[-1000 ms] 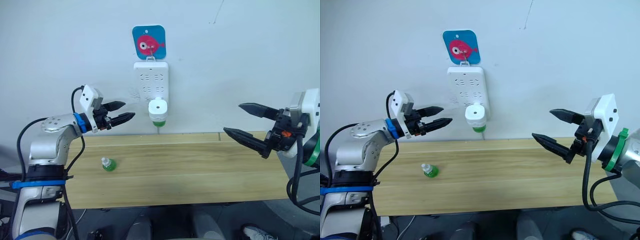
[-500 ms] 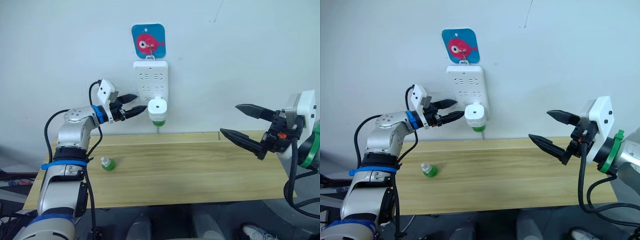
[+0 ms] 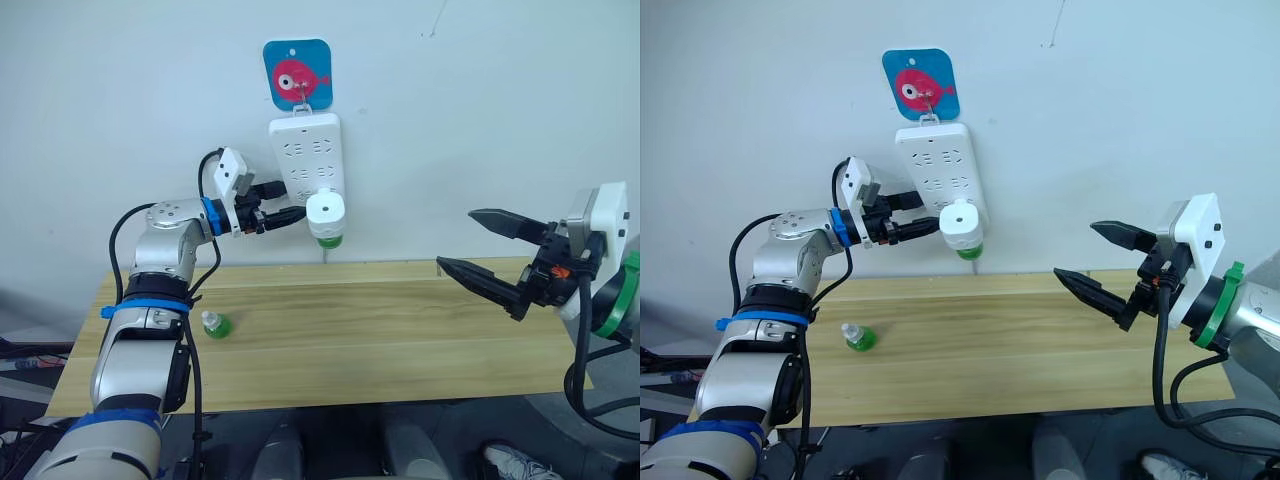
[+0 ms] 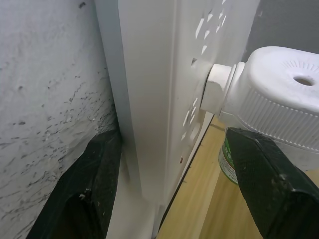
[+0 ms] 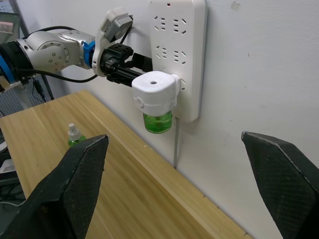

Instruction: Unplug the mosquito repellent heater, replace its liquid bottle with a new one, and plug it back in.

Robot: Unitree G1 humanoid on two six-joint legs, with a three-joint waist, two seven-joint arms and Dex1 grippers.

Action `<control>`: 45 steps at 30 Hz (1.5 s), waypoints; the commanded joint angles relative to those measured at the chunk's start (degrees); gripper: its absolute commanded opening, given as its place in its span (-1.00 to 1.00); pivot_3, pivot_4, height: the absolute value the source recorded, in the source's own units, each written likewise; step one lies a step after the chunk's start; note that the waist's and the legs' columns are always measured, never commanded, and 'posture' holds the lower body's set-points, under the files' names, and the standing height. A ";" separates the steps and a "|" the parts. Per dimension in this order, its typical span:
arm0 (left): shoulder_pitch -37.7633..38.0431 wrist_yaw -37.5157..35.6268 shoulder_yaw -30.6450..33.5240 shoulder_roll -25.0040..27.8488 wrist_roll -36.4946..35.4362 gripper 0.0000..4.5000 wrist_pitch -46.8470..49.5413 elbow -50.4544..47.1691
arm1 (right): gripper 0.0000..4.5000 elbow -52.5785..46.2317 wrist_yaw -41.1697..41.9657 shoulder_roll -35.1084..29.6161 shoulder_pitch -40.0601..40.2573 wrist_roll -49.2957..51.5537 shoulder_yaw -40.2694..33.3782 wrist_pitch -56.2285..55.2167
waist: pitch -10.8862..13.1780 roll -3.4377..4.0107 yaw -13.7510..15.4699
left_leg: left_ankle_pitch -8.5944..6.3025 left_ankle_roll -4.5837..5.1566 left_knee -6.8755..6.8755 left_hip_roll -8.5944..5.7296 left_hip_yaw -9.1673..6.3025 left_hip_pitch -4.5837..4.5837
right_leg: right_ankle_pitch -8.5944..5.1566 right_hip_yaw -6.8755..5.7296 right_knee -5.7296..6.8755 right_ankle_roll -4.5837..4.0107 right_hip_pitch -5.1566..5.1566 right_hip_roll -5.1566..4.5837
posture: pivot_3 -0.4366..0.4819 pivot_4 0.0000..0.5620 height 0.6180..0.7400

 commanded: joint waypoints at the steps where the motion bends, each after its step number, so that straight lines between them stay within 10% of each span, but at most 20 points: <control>1: 0.27 -2.14 -0.65 -0.35 -1.27 0.53 1.94 -5.78 | 1.00 -1.57 -0.37 -0.13 -0.07 0.94 -1.09 -0.89 | 0.03 -0.01 -0.06 | 0.00 0.00 0.00 0.00 0.01 0.00 | 0.00 0.01 0.00 0.00 0.00 0.00 | -0.52 -0.34 0.91; 11: 1.37 -3.16 0.30 0.34 -3.06 0.53 7.69 -12.93 | 1.00 -1.81 -0.54 -0.27 -0.38 1.97 -0.29 -0.62 | 0.12 0.00 -0.59 | 0.00 0.01 -0.02 0.01 0.02 -0.04 | 0.00 0.01 -0.02 0.00 -0.05 0.00 | -0.52 -0.33 0.91; 20: 2.47 -2.43 0.47 0.40 -2.65 -0.42 7.67 -13.83 | 1.00 -3.56 -3.87 0.17 -3.10 2.05 3.53 -0.53 | 0.14 0.02 -0.63 | -0.01 0.01 -0.04 0.01 0.02 -0.08 | 0.00 0.01 -0.04 0.01 -0.11 0.00 | -0.51 -0.33 0.91; 33: 4.24 -0.62 0.17 -0.05 -2.30 -0.42 7.97 -16.27 | 1.00 -4.37 -36.04 16.68 -20.54 -16.11 29.18 10.49 | 0.18 0.06 -1.47 | 0.02 -0.04 -0.04 0.00 -0.03 -0.24 | 0.00 0.04 0.02 0.00 -0.32 -0.02 | -0.51 -0.33 0.91; 45: 5.40 0.01 -0.30 -0.43 -2.10 -0.42 8.40 -18.05 | 1.00 2.99 -40.03 35.02 -27.76 -30.04 40.82 14.64 | 0.18 0.07 -2.06 | 0.11 -0.20 -0.03 -0.07 -0.08 -0.51 | 0.01 0.03 0.04 -0.01 -0.57 -0.07 | -0.46 -0.34 0.91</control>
